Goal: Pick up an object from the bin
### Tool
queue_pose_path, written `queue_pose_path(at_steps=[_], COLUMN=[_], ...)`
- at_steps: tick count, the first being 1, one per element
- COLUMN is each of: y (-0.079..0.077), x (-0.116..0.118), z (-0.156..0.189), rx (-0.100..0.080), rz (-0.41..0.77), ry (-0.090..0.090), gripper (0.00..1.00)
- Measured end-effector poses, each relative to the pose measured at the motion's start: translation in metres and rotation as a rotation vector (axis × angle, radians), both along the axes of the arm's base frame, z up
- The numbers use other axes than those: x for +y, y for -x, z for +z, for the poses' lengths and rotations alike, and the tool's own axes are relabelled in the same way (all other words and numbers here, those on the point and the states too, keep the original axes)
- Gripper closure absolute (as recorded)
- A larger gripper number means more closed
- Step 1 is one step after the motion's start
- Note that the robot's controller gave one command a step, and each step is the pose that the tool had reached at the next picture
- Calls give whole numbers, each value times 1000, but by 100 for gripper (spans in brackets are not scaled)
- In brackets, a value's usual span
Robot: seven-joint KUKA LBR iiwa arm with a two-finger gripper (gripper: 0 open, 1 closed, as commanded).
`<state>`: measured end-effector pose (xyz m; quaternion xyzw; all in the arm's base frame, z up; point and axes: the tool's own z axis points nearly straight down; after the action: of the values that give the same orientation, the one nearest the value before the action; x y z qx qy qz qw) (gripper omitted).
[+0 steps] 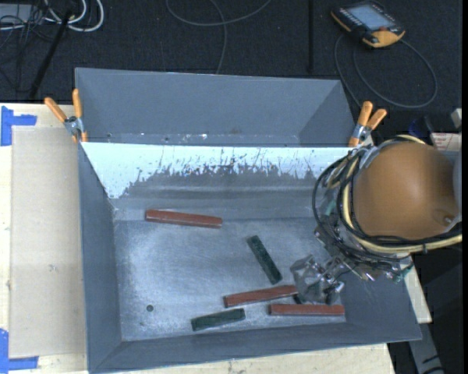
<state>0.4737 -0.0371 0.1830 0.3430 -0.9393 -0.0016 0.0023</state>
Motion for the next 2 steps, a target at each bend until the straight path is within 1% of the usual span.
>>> queue_pose_path(at_steps=[1, 2], y=[-3, -3], x=[-65, -63], z=[-21, -20], rx=[-1, -3], rz=[28, 28], ry=[1, 0], gripper=[0, 0])
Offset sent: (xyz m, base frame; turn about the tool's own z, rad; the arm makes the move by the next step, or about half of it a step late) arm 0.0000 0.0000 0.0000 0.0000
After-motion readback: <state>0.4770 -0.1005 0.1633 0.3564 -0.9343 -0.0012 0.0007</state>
